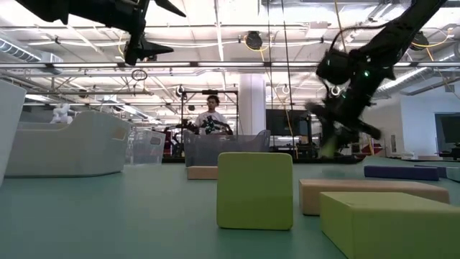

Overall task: Sort & place blocks by color
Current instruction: Put the top right green block into the transparent bin

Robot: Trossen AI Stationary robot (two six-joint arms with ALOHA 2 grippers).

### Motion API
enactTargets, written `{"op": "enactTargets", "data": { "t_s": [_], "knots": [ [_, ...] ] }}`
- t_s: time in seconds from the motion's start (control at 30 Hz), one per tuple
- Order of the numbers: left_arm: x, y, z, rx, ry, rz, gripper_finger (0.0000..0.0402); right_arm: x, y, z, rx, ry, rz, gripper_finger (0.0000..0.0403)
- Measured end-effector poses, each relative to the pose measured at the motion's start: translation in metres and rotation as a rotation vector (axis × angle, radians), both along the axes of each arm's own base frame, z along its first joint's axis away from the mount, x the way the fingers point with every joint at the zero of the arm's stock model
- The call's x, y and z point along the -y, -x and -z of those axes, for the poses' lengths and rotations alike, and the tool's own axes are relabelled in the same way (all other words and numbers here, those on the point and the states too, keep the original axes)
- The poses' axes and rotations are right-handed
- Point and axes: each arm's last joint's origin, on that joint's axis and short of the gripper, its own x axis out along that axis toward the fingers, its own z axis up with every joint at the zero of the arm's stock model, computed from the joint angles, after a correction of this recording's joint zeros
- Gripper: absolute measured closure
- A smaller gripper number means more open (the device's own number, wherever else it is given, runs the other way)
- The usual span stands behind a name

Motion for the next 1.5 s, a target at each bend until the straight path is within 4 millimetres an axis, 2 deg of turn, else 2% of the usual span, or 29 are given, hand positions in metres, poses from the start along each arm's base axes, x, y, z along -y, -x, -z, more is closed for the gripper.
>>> {"op": "enactTargets", "data": {
  "t_s": [0.1,0.2,0.33,0.43,0.57,0.67,0.83,0.97,1.13,1.4,1.5],
  "knots": [
    [0.001,0.0,-0.002,0.005,-0.033,0.029,0.0011,0.0,-0.02,-0.025,0.278,0.122,-0.085,0.0292],
    [0.001,0.0,-0.004,-0.05,-0.147,0.031,0.0011,-0.003,-0.036,-0.056,0.603,0.252,-0.14,0.0292],
    [0.001,-0.001,-0.004,-0.245,-0.441,0.008,0.0011,-0.014,-0.045,-0.089,0.944,0.346,-0.176,0.0292],
    [0.0,-0.007,-0.003,-0.365,-0.667,-0.02,0.0011,-0.023,-0.051,-0.102,1.052,0.347,-0.207,0.0292],
    [-0.001,-0.019,-0.001,-0.439,-0.898,-0.061,0.0011,-0.035,-0.062,-0.114,1.071,0.326,-0.257,0.0292],
    [-0.001,-0.033,0.005,-0.476,-0.97,-0.027,0.0011,-0.041,-0.071,-0.118,1.055,0.309,-0.269,0.0292],
    [-0.003,-0.057,0.004,-0.475,-0.948,0.019,0.0011,-0.046,-0.08,-0.121,1.046,0.241,-0.272,0.0292],
    [-0.002,-0.08,0.002,-0.541,-0.997,0.045,0.0011,-0.051,-0.088,-0.115,0.97,0.153,-0.274,0.0292],
    [0.0,-0.104,0.003,-0.622,-1.018,0.101,0.0011,-0.057,-0.092,-0.113,0.965,0.116,-0.285,0.0292],
    [0.0,-0.119,0.004,-0.654,-1.048,0.116,0.0012,-0.07,-0.097,-0.11,0.965,0.059,-0.312,0.0292],
    [-0.001,-0.124,0.004,-0.632,-1.009,0.115,0.0012,-0.074,-0.098,-0.111,0.967,0.055,-0.324,0.0292]
  ]
}}
